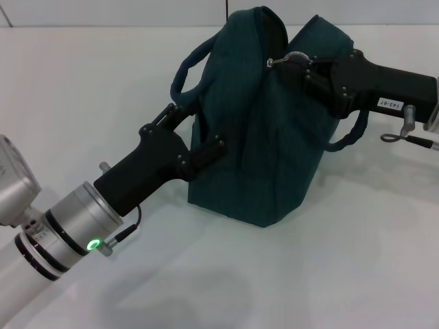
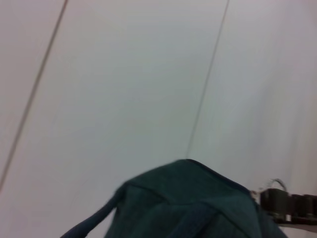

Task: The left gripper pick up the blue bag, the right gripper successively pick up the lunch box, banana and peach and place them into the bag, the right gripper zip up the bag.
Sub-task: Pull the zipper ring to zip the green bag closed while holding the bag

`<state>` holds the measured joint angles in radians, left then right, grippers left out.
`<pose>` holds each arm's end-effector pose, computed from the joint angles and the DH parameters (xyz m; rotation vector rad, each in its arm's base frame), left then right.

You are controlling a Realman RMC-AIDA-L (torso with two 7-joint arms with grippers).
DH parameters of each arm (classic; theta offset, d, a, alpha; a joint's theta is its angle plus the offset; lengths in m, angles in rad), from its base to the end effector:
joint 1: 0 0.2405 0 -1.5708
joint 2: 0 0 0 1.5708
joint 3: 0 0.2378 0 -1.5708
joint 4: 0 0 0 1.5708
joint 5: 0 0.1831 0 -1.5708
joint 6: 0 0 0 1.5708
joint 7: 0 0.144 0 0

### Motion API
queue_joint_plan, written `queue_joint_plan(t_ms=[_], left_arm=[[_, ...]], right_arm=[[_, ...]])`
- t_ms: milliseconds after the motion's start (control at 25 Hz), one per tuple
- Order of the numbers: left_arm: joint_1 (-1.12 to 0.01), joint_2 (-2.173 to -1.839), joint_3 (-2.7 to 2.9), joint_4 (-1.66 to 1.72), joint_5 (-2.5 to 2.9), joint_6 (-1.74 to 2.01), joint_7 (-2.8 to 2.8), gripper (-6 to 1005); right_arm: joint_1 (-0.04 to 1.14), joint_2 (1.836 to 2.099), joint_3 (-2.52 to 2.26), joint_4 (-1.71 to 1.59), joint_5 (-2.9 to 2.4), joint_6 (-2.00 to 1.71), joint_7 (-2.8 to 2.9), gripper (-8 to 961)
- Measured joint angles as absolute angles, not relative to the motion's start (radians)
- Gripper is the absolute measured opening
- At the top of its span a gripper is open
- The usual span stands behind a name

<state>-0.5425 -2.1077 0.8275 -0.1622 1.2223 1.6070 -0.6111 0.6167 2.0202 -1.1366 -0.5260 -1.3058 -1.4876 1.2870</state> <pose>-0.2175 0.2550 -0.0491 -2.1762 -0.6296 -1.2900 0.1576 0.3282 0.0084 -2.6478 0.4147 1.1734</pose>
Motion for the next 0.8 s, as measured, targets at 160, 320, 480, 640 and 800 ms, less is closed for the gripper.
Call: queue_joint_plan(t_ms=[160,320,480,640,800], left_arm=[[-0.539,-2.108,0.816,-0.173,1.203,1.604,-0.601,817],[-0.538,-2.108,0.815,-0.173,1.213,1.605,-0.575,740],[-0.539,-2.108,0.815,-0.185,1.222,1.604,-0.549,659],[-0.541,-2.108,0.816,-0.189,1.221,1.605,-0.545,576],[-0.545,-2.108,0.816,-0.189,1.222,1.604,-0.545,493]], right_arm=[[0.616,2.021,-1.136,-0.526,-1.305,-1.49,1.287,8],[0.614,2.022,-1.133,-0.522,-1.305,-1.496,1.287,9],[0.614,2.022,-1.132,-0.521,-1.305,-1.499,1.287,8],[0.614,2.022,-1.132,-0.521,-1.304,-1.502,1.288,8],[0.613,2.022,-1.132,-0.52,-1.304,-1.511,1.289,9]])
